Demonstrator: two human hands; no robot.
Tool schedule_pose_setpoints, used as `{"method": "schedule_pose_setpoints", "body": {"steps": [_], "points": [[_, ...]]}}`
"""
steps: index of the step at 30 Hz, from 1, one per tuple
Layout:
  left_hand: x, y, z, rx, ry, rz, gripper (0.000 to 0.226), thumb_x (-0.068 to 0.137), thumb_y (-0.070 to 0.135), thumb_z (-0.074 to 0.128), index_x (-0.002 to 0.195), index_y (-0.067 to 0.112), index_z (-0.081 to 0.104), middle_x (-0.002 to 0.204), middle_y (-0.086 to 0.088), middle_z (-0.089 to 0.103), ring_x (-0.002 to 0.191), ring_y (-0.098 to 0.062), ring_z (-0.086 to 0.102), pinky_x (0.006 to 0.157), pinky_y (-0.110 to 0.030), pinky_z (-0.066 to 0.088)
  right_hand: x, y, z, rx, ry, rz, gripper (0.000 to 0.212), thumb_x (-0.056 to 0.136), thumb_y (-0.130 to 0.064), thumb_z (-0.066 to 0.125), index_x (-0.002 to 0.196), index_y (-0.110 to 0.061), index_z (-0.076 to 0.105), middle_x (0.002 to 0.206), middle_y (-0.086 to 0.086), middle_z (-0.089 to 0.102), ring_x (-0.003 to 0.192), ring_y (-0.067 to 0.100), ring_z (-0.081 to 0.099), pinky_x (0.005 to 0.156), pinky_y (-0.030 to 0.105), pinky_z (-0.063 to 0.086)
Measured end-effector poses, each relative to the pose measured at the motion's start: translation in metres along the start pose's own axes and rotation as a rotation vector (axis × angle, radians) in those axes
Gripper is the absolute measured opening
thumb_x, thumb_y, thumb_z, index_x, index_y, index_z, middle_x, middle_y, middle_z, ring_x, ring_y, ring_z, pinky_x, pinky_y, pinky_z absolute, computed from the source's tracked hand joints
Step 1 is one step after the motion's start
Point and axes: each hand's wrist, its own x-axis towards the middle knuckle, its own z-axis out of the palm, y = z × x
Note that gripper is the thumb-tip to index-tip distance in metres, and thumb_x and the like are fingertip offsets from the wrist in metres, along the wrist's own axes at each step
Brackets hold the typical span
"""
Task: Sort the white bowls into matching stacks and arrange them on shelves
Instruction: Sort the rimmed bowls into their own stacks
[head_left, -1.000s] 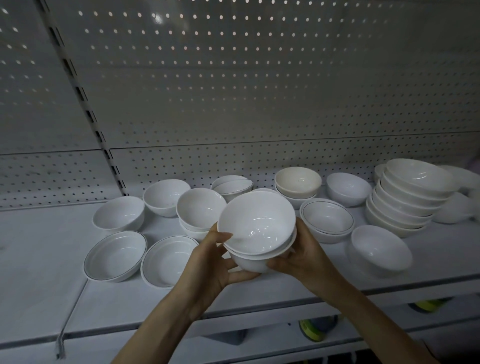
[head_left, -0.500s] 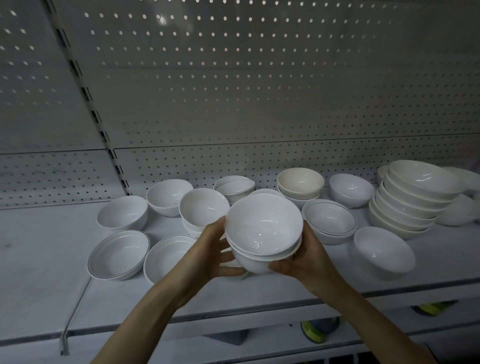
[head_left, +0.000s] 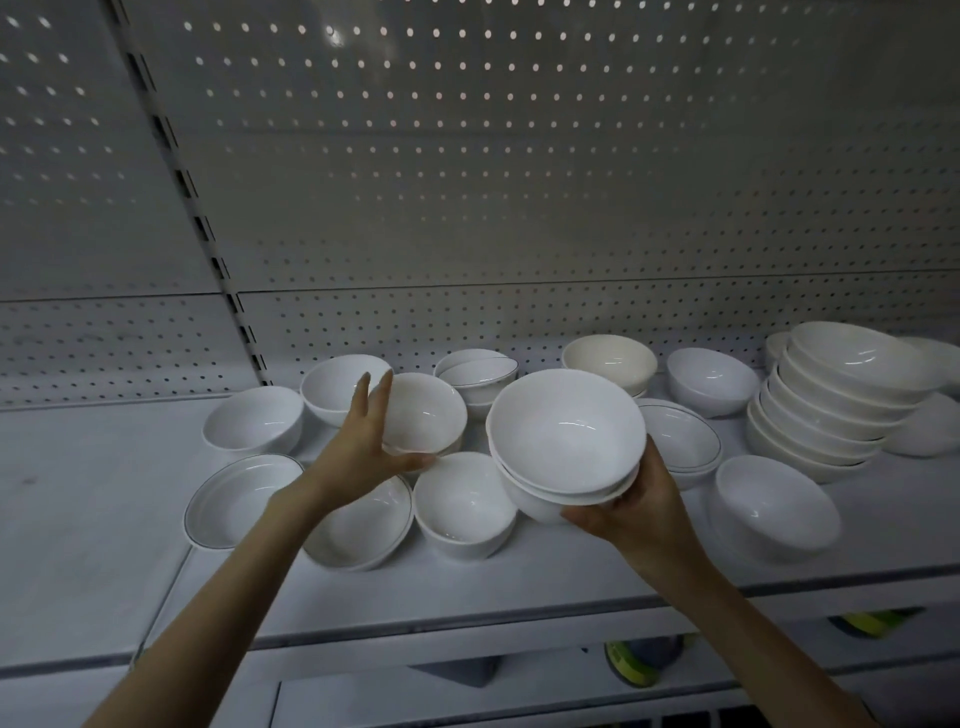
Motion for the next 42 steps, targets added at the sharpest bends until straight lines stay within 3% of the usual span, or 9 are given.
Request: {"method": "schedule_pose_setpoints", "body": {"steps": [7,11,15,21,24,30,35,39,42], "points": [[0.013,-0.007,0.004,-0.028,0.002,0.011,0.131,0.061,0.037,0.085,0.15,0.008,-0.007,0.157,-0.01,0.007,0.144,-0.028,0.013,0.115,-0.039,0.02,-0.019,0.024,-0.02,-0.081,0.066,0.001,0.093,0.037,-0.029,0.084,0.12,-0.032,0.043,0.112,-0.029,0.06,0.107,-0.009,0.055,0.076,0.008,0.048],[0.014,-0.008,0.004,-0.066,0.026,0.007,0.13,0.061,0.038,0.085,0.15,0.009,-0.005,0.157,-0.006,0.008,0.144,-0.026,0.015,0.115,-0.039,0.021,-0.032,0.044,-0.032,-0.061,0.117,0.058,0.105,0.018,-0.033,0.09,0.113,-0.029,0.046,0.114,-0.013,0.056,0.096,-0.009,0.059,0.067,0.013,0.052],[0.012,-0.008,0.003,-0.084,0.026,-0.007,0.13,0.061,0.042,0.084,0.15,0.013,-0.006,0.157,-0.004,0.01,0.143,-0.027,0.016,0.115,-0.042,0.022,-0.039,0.06,-0.037,-0.105,0.166,0.075,0.108,0.012,-0.038,0.089,0.11,-0.029,0.045,0.112,-0.011,0.053,0.092,-0.015,0.058,0.065,0.008,0.049],[0.011,-0.002,0.002,-0.076,0.095,0.015,0.116,0.057,0.036,0.088,0.146,0.012,0.016,0.15,-0.006,0.026,0.132,-0.025,0.034,0.104,-0.034,0.033,-0.038,0.074,-0.039,-0.108,0.192,0.086,0.093,0.027,-0.027,0.083,0.111,-0.03,0.045,0.113,-0.013,0.054,0.093,-0.016,0.057,0.068,0.006,0.047],[0.01,0.001,0.001,-0.082,0.112,0.019,0.111,0.058,0.034,0.088,0.145,0.013,0.023,0.147,-0.007,0.031,0.129,-0.024,0.037,0.101,-0.034,0.035,-0.035,0.079,-0.041,-0.114,0.173,0.115,0.105,0.022,-0.033,0.092,0.116,-0.034,0.045,0.114,-0.016,0.056,0.098,-0.012,0.057,0.072,0.01,0.05],[0.01,-0.001,0.003,-0.086,0.155,0.013,0.108,0.056,0.039,0.088,0.143,0.014,0.029,0.144,-0.006,0.037,0.127,-0.024,0.04,0.101,-0.037,0.036,-0.032,0.081,-0.048,-0.149,0.134,0.179,0.119,0.025,-0.049,0.093,0.129,-0.033,0.039,0.127,-0.015,0.052,0.117,0.005,0.052,0.093,0.041,0.051],[0.009,0.001,0.003,-0.096,0.194,0.016,0.1,0.056,0.043,0.087,0.138,0.016,0.035,0.137,-0.004,0.045,0.116,-0.021,0.045,0.092,-0.034,0.04,-0.034,0.077,-0.047,-0.189,0.108,0.161,0.116,0.026,-0.053,0.092,0.126,-0.032,0.037,0.13,-0.011,0.049,0.117,0.005,0.051,0.089,0.031,0.053],[0.006,0.013,-0.005,-0.122,0.287,0.054,0.096,0.061,0.033,0.087,0.139,0.016,0.033,0.137,-0.007,0.046,0.119,-0.028,0.047,0.092,-0.037,0.04,-0.038,0.078,-0.047,-0.151,0.065,0.16,0.117,0.023,-0.051,0.093,0.125,-0.035,0.038,0.128,-0.012,0.048,0.119,0.013,0.05,0.09,0.045,0.053],[-0.001,0.032,-0.011,-0.13,0.332,0.094,0.097,0.063,0.027,0.086,0.142,0.013,0.031,0.139,-0.008,0.043,0.123,-0.025,0.043,0.095,-0.035,0.036,-0.038,0.075,-0.047,-0.154,0.065,0.15,0.117,0.026,-0.052,0.092,0.126,-0.037,0.034,0.131,-0.013,0.045,0.119,0.006,0.05,0.087,0.03,0.053]]}}
